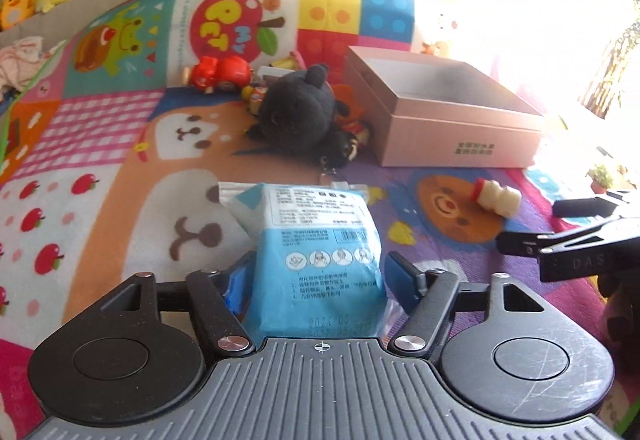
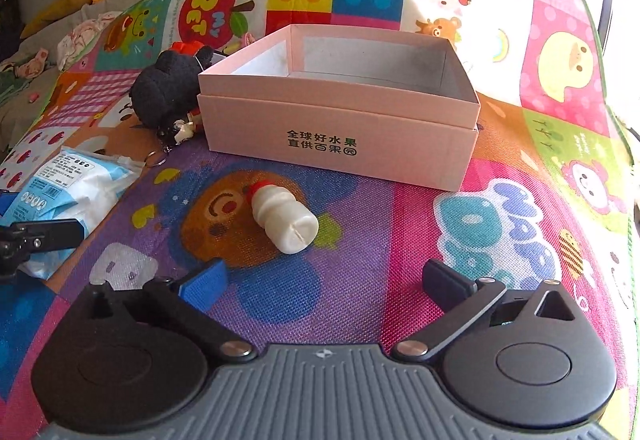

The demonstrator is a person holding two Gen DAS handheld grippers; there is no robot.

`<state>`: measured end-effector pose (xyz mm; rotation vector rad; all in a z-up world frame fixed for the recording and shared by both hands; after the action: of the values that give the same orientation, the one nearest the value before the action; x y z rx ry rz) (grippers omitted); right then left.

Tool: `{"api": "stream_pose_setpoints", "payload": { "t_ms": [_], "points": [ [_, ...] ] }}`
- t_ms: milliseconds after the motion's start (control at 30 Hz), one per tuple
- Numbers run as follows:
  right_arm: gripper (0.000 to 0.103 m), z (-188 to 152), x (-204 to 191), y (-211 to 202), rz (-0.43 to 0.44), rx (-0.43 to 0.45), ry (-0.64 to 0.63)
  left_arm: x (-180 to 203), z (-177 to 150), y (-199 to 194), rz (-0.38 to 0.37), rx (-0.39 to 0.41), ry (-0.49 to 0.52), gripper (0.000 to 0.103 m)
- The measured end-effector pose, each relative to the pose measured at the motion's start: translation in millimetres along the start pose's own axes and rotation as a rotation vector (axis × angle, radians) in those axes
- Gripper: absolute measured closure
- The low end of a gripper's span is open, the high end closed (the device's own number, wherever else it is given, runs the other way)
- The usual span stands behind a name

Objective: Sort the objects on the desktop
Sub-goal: 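Grasp the blue wipes pack with the left tool while the right tool approaches the white bottle, then lift the wipes pack with the left tool while the right tool grasps the white bottle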

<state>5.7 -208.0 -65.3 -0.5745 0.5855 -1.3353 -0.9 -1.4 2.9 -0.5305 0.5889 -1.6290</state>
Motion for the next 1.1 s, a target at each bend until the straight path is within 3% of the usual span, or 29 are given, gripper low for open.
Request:
{"api": "stream_pose_setpoints", "payload": {
  "t_ms": [67,233,433,567,700,767,900,1100],
  "points": [
    [0.000,0,1,1,0.007,-0.004,-0.001,4,-4,4,0.019,0.000,0.006,0.009],
    [0.000,1,0,1,0.027,-0.030,-0.018,2,-10,8,0.012,-0.013,-0.013,0.001],
    [0.000,7,4,0,0.023,-0.040,-0.005,3,-11,9,0.048,-0.029,-0.020,0.000],
    [0.000,10,9,-2,-0.235,0.043,-0.027,2,-14,8,0.057,-0.026,-0.025,0.000],
    [0.000,12,3,-15,-0.080,0.070,0.006,6,-13,10,0.076,-0.033,0.000,0.000],
    [0.001,11,-9,-19,-0.029,0.105,-0.038,7,-13,11,0.083,-0.035,0.007,0.000],
    [0.025,14,-33,-10,0.021,0.105,-0.174,8,-13,10,0.083,-0.034,0.007,0.000],
    [0.028,23,-25,3,0.059,0.019,-0.147,8,-13,11,0.084,-0.035,0.009,0.000]
  ]
}}
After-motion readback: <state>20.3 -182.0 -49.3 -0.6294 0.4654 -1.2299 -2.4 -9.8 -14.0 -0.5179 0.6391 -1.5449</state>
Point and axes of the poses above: each gripper's, at about its wrist camera, not at the fingertips, and y roughly the way its jaws point, x to its right, z to its top, the point moved 2 cm from there along y, roughly the way its jaws point, and after that the axes turned 5 degrees about z, right-handed, at the moved point
